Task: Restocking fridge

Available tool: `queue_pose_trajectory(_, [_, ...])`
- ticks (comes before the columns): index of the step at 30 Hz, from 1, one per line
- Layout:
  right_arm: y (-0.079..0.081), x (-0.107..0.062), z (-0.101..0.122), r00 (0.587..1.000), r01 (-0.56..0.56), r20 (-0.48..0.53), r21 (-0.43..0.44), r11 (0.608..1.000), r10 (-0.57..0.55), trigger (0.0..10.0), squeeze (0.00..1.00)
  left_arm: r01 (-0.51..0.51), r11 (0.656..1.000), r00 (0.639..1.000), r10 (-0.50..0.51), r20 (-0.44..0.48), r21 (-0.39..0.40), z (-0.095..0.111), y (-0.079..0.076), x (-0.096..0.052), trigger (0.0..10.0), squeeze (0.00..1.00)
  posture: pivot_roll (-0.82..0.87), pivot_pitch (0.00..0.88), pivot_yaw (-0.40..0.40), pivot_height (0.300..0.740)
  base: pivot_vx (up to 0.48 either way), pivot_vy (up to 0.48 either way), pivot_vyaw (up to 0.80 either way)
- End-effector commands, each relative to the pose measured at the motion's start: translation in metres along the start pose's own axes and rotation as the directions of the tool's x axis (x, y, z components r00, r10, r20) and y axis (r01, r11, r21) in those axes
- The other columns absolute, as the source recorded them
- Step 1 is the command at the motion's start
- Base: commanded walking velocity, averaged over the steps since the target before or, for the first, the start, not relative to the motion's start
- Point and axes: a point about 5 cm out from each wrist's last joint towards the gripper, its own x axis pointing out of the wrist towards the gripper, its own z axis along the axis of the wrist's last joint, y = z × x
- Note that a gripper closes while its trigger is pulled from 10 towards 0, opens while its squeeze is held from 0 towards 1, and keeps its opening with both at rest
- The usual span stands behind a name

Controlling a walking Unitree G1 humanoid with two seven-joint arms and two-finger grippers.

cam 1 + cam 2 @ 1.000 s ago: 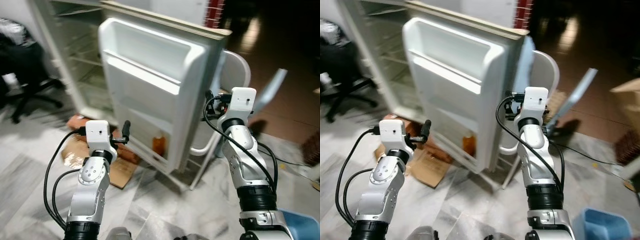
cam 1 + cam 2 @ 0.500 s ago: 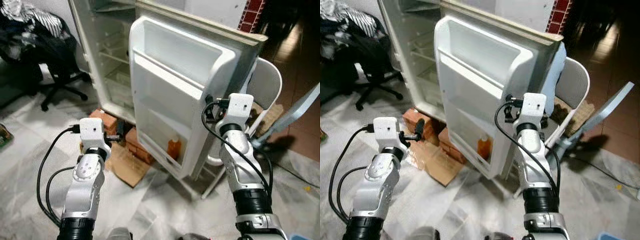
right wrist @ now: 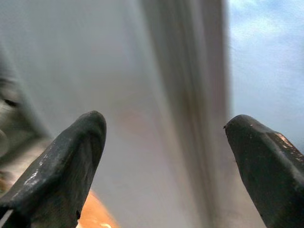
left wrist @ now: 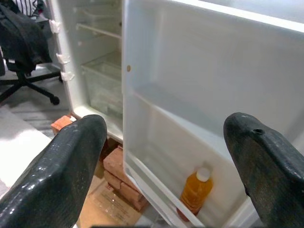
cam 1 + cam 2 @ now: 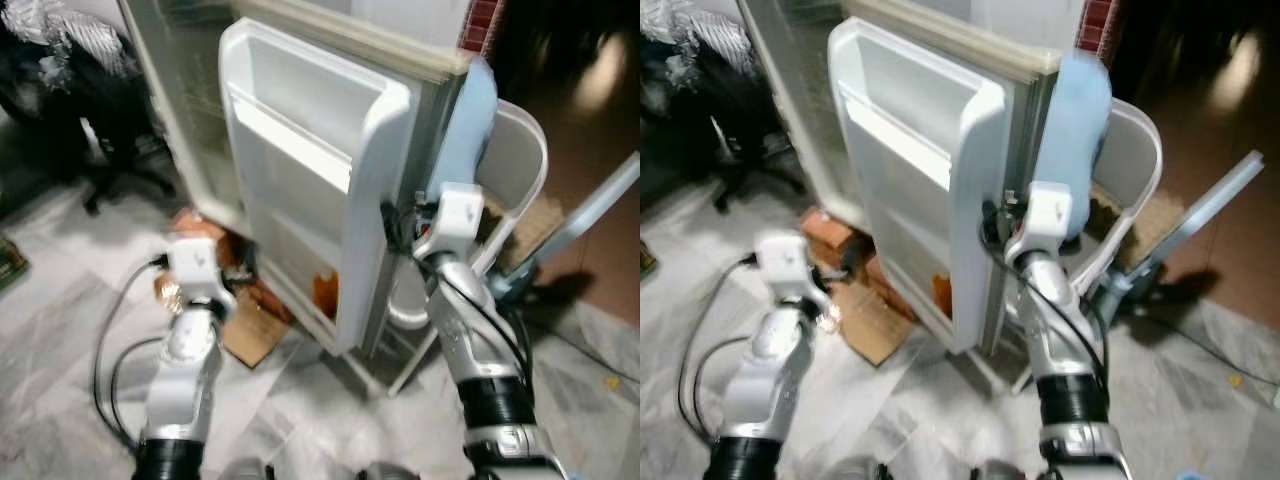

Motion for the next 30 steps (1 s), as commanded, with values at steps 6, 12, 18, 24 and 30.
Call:
queue_pose_trajectory(6, [0.006, -0.003, 0.001, 0.986, -0.163, -0.051, -0.095, 0.982, 0.158, 10.0, 0.00, -0.043, 0.999, 0.999, 0.043, -0.019, 0.002, -0.001, 0.011, 0.001, 10.0, 0.00, 0.01, 0.000, -0.004, 0.740, 0.000, 0.000, 0.00])
queue_pose_trajectory(12, [-0.043, 0.005, -0.011, 0.980, 0.096, -0.136, -0.332, 0.938, -0.148, 10.0, 0.00, -0.044, 0.999, 0.999, 0.044, -0.018, -0.005, -0.001, 0.011, 0.001, 10.0, 0.00, 0.02, 0.000, -0.004, 0.740, 0.000, 0.000, 0.00])
queue_pose_trajectory(18, [-0.064, 0.011, 0.002, 0.940, 0.288, -0.056, -0.403, 0.869, -0.337, 10.0, 0.00, -0.046, 0.999, 0.999, 0.045, -0.031, -0.014, -0.002, 0.012, 0.002, 10.0, 0.00, 0.03, 0.000, -0.004, 0.740, 0.000, 0.000, 0.00])
queue_pose_trajectory(24, [-0.066, 0.023, 0.007, 0.914, 0.363, -0.018, -0.415, 0.835, -0.406, 10.0, 0.00, -0.037, 0.999, 0.999, 0.036, -0.039, -0.016, -0.002, 0.011, 0.002, 10.0, 0.00, 0.03, 0.000, -0.004, 0.740, 0.000, 0.000, 0.00])
queue_pose_trajectory(30, [-0.047, 0.038, 0.016, 0.921, 0.375, 0.029, -0.336, 0.864, -0.389, 10.0, 0.00, -0.030, 0.999, 0.999, 0.029, -0.045, -0.017, -0.003, 0.009, 0.004, 10.0, 0.00, 0.03, 0.000, -0.004, 0.740, 0.000, 0.000, 0.00])
